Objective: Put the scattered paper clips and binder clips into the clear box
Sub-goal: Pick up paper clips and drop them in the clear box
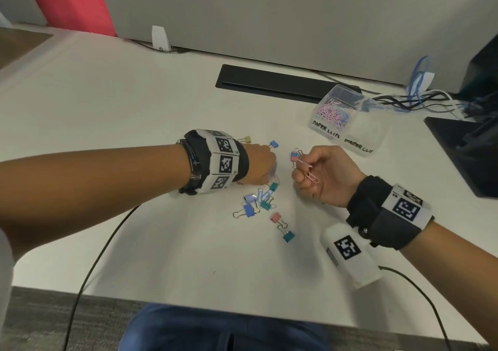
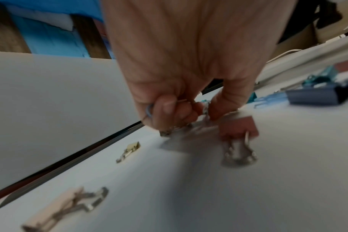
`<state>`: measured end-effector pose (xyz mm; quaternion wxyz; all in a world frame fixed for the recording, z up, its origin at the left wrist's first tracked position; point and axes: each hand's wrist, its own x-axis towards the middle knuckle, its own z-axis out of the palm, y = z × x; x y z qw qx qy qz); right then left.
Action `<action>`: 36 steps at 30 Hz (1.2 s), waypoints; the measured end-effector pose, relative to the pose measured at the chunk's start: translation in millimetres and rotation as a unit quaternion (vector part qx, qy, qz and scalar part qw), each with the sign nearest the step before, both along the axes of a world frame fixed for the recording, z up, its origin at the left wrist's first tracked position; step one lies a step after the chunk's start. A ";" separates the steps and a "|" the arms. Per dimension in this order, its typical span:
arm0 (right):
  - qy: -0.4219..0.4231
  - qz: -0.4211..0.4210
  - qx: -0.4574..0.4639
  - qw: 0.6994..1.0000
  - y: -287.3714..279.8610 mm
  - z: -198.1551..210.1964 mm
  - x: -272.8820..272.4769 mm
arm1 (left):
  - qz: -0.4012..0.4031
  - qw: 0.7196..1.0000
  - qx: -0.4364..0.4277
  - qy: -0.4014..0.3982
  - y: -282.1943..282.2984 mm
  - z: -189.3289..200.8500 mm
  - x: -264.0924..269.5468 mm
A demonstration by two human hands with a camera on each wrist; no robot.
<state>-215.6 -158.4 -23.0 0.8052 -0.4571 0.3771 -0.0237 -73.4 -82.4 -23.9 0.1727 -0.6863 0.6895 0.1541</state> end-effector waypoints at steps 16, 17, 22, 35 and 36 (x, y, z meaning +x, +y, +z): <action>0.147 0.252 -0.374 0.881 25.8 1.0 26.6 | 0.230 0.939 -0.054 0.252 6.7 21.1 26.5; 0.148 0.280 -0.464 0.827 28.4 0.4 29.9 | 0.250 0.926 -0.053 0.278 7.5 23.7 28.2; 0.131 0.353 -0.569 0.731 26.4 -6.1 40.2 | 0.372 0.834 -0.018 0.407 9.3 27.1 36.8; 0.140 0.351 -0.580 0.722 16.4 -11.4 30.0 | 0.447 0.745 0.026 0.495 9.3 26.1 42.4; 0.137 0.309 -0.555 0.760 12.5 -10.6 25.6 | 0.440 0.759 0.035 0.480 9.6 25.5 40.7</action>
